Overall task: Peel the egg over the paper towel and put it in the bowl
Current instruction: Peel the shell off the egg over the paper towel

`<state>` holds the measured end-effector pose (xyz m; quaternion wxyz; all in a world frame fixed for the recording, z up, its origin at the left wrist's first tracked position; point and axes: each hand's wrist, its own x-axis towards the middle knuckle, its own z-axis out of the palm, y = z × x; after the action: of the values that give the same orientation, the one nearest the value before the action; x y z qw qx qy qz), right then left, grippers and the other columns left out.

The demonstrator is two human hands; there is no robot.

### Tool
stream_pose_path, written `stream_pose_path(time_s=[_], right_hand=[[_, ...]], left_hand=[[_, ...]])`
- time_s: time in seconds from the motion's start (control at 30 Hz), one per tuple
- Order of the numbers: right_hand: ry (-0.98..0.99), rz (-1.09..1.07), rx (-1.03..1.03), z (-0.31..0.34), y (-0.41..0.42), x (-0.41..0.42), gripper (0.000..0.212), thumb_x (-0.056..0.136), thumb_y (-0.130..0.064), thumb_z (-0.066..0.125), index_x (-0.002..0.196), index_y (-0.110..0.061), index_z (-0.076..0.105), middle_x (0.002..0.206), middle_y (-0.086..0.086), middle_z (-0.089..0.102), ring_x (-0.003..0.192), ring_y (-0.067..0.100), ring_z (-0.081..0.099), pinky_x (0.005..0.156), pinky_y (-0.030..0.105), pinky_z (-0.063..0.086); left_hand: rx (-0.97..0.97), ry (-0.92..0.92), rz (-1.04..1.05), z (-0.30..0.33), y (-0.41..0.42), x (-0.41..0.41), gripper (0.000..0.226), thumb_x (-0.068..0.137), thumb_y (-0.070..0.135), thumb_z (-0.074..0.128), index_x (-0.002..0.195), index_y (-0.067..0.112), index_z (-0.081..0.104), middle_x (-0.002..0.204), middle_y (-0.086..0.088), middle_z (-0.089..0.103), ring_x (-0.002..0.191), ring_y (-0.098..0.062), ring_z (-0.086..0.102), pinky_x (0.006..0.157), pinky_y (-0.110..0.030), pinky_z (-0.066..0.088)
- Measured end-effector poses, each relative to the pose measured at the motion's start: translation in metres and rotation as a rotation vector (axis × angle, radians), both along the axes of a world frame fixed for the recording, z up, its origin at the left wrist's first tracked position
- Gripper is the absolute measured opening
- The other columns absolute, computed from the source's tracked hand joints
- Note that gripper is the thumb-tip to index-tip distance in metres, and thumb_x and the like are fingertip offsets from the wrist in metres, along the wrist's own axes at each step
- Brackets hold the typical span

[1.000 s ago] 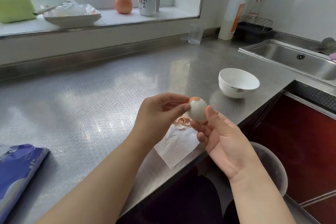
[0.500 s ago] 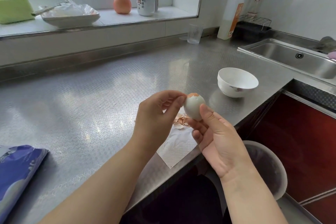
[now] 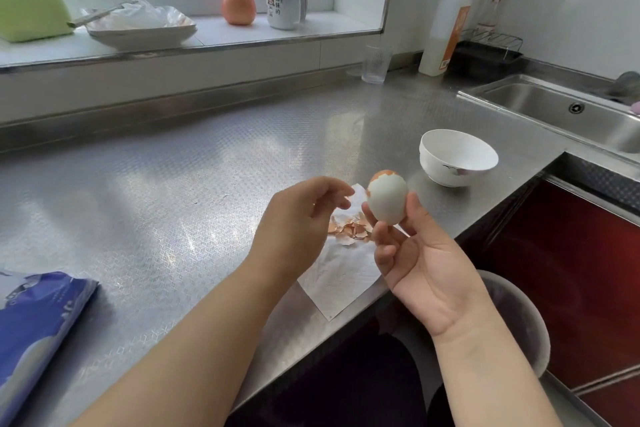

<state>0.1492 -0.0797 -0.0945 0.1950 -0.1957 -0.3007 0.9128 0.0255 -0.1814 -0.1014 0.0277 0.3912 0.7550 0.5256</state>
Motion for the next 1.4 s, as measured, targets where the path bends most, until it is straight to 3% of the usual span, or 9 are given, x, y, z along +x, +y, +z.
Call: stream_pose_path(time_s=[0.1, 0.23, 0.37, 0.47, 0.6, 0.87, 1.13, 1.23, 1.4], right_hand=[[-0.06, -0.035, 0.125, 0.0, 0.001, 0.002, 0.036, 0.081, -0.037, 0.062, 0.101, -0.008, 0.071, 0.093, 0.014, 0.071, 0.059, 0.011, 0.062, 0.045, 0.016, 0.046], [-0.086, -0.08, 0.272, -0.003, 0.0, 0.003, 0.04, 0.087, -0.036, 0.059, 0.114, -0.008, 0.067, 0.096, 0.012, 0.071, 0.061, 0.01, 0.062, 0.049, 0.017, 0.047], [-0.059, -0.07, 0.281, -0.004, -0.004, 0.001, 0.041, 0.088, -0.035, 0.06, 0.12, -0.01, 0.063, 0.093, 0.009, 0.069, 0.065, 0.012, 0.063, 0.051, 0.018, 0.048], [-0.058, -0.056, 0.272, -0.003, -0.007, 0.0, 0.037, 0.087, -0.035, 0.06, 0.114, -0.011, 0.065, 0.087, 0.009, 0.067, 0.063, 0.012, 0.062, 0.05, 0.018, 0.047], [-0.073, -0.046, 0.245, -0.002, -0.008, -0.001, 0.035, 0.086, -0.036, 0.06, 0.108, -0.009, 0.068, 0.087, 0.014, 0.068, 0.058, 0.012, 0.061, 0.048, 0.018, 0.047], [-0.068, -0.034, 0.2, 0.001, -0.01, -0.001, 0.034, 0.083, -0.04, 0.062, 0.099, -0.011, 0.071, 0.085, 0.016, 0.071, 0.054, 0.012, 0.06, 0.045, 0.018, 0.047], [-0.076, -0.021, 0.341, 0.002, -0.007, 0.002, 0.041, 0.083, -0.047, 0.059, 0.101, -0.012, 0.072, 0.094, 0.015, 0.072, 0.061, 0.011, 0.062, 0.051, 0.018, 0.049], [-0.094, -0.08, 0.449, 0.003, -0.01, 0.001, 0.045, 0.074, -0.042, 0.066, 0.106, -0.01, 0.067, 0.093, 0.01, 0.072, 0.062, 0.01, 0.061, 0.051, 0.017, 0.047], [-0.104, -0.099, 0.448, 0.003, -0.014, -0.003, 0.04, 0.08, -0.038, 0.063, 0.103, -0.006, 0.067, 0.085, 0.009, 0.072, 0.058, 0.01, 0.06, 0.05, 0.017, 0.045]], left_hand=[[-0.197, 0.106, -0.038, -0.003, 0.003, 0.002, 0.023, 0.098, 0.032, 0.054, 0.105, 0.025, 0.075, 0.112, 0.014, 0.066, 0.107, -0.004, 0.057, 0.092, -0.026, 0.045], [-0.009, -0.085, -0.066, 0.006, 0.0, 0.007, 0.025, 0.084, 0.043, 0.068, 0.103, 0.027, 0.073, 0.106, 0.015, 0.07, 0.1, 0.002, 0.063, 0.093, -0.021, 0.047], [0.109, -0.213, -0.123, 0.011, -0.001, 0.01, 0.026, 0.076, 0.028, 0.079, 0.099, 0.017, 0.075, 0.094, 0.007, 0.076, 0.091, -0.003, 0.071, 0.094, -0.03, 0.053], [0.16, -0.27, -0.119, 0.011, -0.001, 0.009, 0.025, 0.074, 0.025, 0.081, 0.099, 0.022, 0.075, 0.096, 0.006, 0.077, 0.092, -0.007, 0.072, 0.094, -0.035, 0.055], [0.229, -0.325, -0.138, 0.01, 0.0, 0.008, 0.018, 0.077, 0.015, 0.079, 0.095, 0.019, 0.077, 0.094, 0.003, 0.078, 0.091, -0.011, 0.073, 0.089, -0.029, 0.056], [0.287, -0.266, -0.088, 0.008, 0.001, 0.011, 0.015, 0.084, 0.011, 0.074, 0.093, 0.023, 0.077, 0.091, 0.005, 0.078, 0.09, -0.009, 0.073, 0.087, -0.025, 0.056], [0.276, -0.284, -0.086, 0.011, 0.0, 0.014, 0.014, 0.087, 0.01, 0.071, 0.098, 0.017, 0.077, 0.094, 0.004, 0.079, 0.091, -0.008, 0.073, 0.088, -0.026, 0.057], [0.268, -0.219, -0.065, 0.01, 0.001, 0.015, 0.015, 0.088, 0.011, 0.071, 0.097, 0.021, 0.077, 0.091, 0.007, 0.078, 0.089, -0.005, 0.073, 0.085, -0.021, 0.056], [0.236, -0.018, 0.015, 0.006, 0.002, 0.015, 0.016, 0.09, 0.008, 0.067, 0.098, 0.019, 0.076, 0.092, 0.01, 0.075, 0.089, -0.001, 0.07, 0.084, -0.014, 0.052]])
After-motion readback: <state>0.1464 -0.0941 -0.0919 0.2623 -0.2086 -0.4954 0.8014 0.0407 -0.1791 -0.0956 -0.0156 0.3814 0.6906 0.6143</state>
